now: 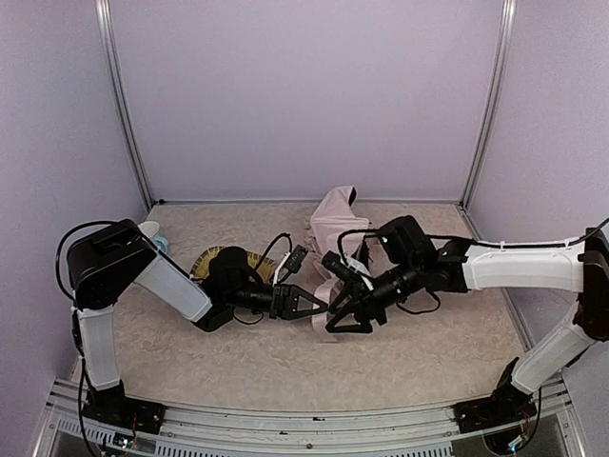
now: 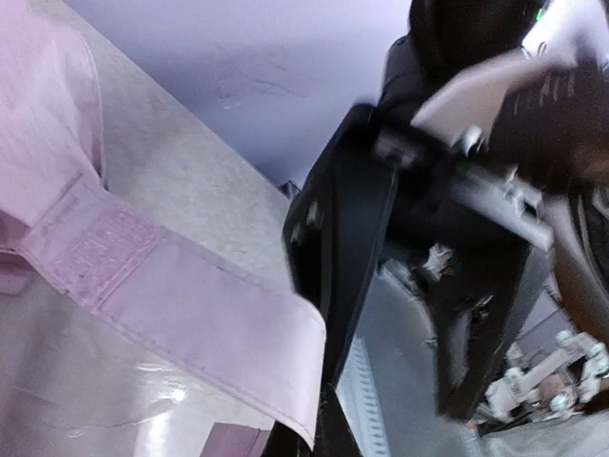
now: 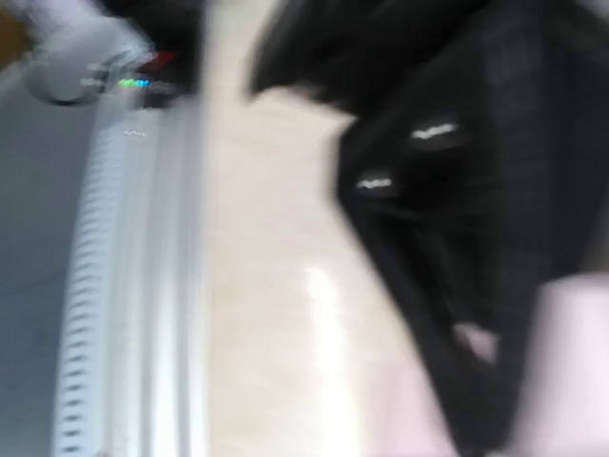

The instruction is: Put away the umbrella

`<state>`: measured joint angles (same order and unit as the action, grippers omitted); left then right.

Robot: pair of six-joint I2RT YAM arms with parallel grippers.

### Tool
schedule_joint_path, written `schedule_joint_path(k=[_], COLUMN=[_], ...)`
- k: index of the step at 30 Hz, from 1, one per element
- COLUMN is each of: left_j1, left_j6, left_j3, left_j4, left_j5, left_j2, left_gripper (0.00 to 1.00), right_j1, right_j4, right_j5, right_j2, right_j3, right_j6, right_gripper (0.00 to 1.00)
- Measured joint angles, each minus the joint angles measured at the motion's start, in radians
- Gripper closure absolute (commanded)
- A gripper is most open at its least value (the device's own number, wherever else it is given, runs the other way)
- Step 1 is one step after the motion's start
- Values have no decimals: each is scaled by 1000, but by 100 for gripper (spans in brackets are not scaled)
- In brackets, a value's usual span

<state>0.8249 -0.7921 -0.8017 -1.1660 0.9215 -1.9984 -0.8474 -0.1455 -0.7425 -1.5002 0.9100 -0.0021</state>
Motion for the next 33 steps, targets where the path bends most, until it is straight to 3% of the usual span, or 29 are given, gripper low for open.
schedule_joint_path(k=[1, 6, 11, 14, 17, 25, 29, 31, 33], left_j1=[-3, 19, 24, 24, 24, 24, 24, 24, 24], left_j6=[40, 257, 430, 483, 513, 555, 570, 575, 579], left_j3=[-5, -35, -64, -66, -66, -72, -76, -76, -76], left_j4=[55, 420, 685, 768, 819, 869, 891, 900, 909], left_j5=[-13, -58, -106, -121, -126, -127, -126, -126, -126], left_j2=[13, 59, 87, 90, 90, 98, 98, 98, 98], left_gripper=[100, 100, 100, 100, 100, 100, 100, 100, 100], right_j1=[31, 282, 500, 527, 522, 506, 502, 501, 502], right_j4=[-101, -275, -395, -484, -513, -489, -457, -448, -438], right_j5=[48, 247, 394, 454, 461, 422, 424, 425, 403], right_j2=[19, -10, -267, -502, -644, -808, -870, -907, -925], right_j3=[60, 421, 732, 916, 989, 1063, 1068, 1069, 1071], right_j6=[-39, -192, -359, -476, -594, -821, -862, -873, -875], right_gripper=[28, 29, 27, 23, 21, 22, 30, 41, 62])
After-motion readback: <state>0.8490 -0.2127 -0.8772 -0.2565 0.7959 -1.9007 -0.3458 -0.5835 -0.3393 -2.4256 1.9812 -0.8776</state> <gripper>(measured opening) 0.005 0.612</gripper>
